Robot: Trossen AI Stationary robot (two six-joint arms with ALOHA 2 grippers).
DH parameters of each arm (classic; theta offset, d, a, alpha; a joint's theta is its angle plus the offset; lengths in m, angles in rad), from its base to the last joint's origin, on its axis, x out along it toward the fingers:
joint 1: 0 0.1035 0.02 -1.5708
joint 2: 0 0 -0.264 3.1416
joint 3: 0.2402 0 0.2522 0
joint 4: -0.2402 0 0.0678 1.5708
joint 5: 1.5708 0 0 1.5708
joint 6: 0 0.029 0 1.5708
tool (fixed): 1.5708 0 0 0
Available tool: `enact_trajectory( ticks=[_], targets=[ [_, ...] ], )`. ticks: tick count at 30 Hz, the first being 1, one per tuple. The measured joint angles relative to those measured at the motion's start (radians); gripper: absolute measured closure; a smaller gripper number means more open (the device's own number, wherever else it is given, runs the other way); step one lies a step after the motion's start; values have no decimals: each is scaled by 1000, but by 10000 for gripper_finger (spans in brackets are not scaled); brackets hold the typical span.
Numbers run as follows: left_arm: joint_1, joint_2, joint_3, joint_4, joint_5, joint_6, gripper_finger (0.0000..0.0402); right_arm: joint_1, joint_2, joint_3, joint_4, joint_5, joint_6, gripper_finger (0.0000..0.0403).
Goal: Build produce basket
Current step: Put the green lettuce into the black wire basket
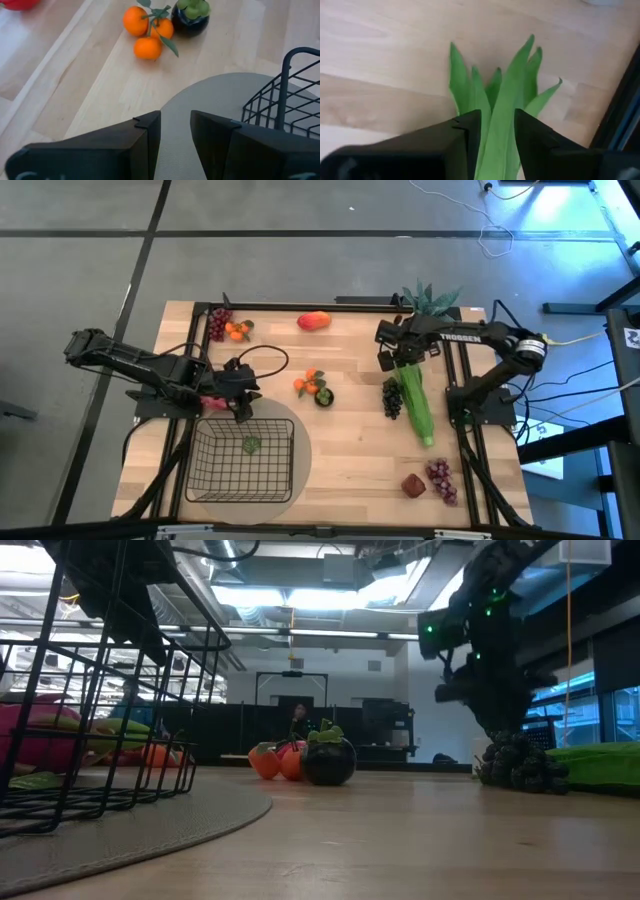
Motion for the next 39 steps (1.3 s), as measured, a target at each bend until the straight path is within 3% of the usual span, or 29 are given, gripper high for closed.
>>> enact_trajectory(
  ticks=[9,22,25,30,39],
  targets=[
    [0,0,0,0,1,-1,307,-63,20,-70,61,-16,-28,298],
    [0,0,0,0,1,-2,308,-69,19,-211,207,-60,-60,299],
    [0,0,0,0,1,-2,308,-68,14,-224,224,-63,-110,320],
    [0,0,0,0,1,-2,308,-51,19,-205,241,-66,-199,392],
    [0,0,0,0,1,-2,308,15,11,-93,228,-63,-270,401]
  ],
)
